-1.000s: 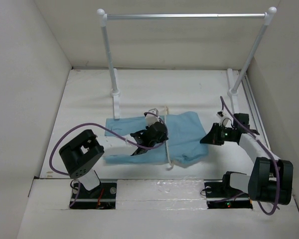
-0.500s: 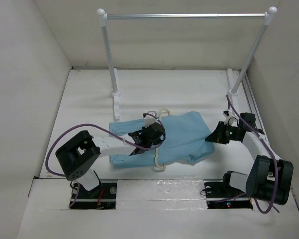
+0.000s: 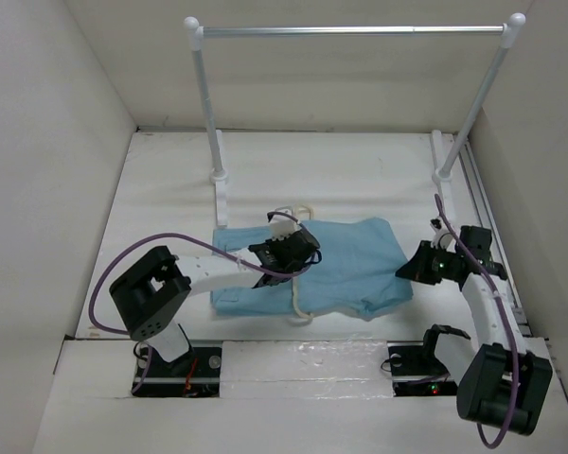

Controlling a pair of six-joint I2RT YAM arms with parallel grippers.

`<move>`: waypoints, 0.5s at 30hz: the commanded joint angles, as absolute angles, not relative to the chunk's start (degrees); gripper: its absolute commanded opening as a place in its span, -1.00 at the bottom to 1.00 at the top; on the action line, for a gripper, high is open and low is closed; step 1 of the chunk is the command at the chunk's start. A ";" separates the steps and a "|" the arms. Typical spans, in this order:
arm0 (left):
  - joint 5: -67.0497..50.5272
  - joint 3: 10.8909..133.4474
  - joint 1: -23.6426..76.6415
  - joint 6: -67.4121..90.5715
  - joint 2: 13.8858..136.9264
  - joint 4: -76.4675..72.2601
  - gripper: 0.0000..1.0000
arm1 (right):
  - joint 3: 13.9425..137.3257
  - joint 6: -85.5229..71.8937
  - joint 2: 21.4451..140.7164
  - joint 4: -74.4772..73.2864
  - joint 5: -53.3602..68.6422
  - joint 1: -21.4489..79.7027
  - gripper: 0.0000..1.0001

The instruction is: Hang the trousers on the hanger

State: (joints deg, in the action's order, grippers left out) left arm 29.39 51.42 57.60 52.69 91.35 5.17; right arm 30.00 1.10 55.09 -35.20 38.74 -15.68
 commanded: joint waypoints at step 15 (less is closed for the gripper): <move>33.40 58.54 62.31 49.75 86.40 7.65 -1.00 | 36.12 4.66 60.03 -36.56 34.37 -16.26 -0.60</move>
State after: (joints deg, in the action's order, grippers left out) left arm 33.01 55.40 60.93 51.53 90.52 7.79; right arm 31.35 2.74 60.40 -37.85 35.92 -16.14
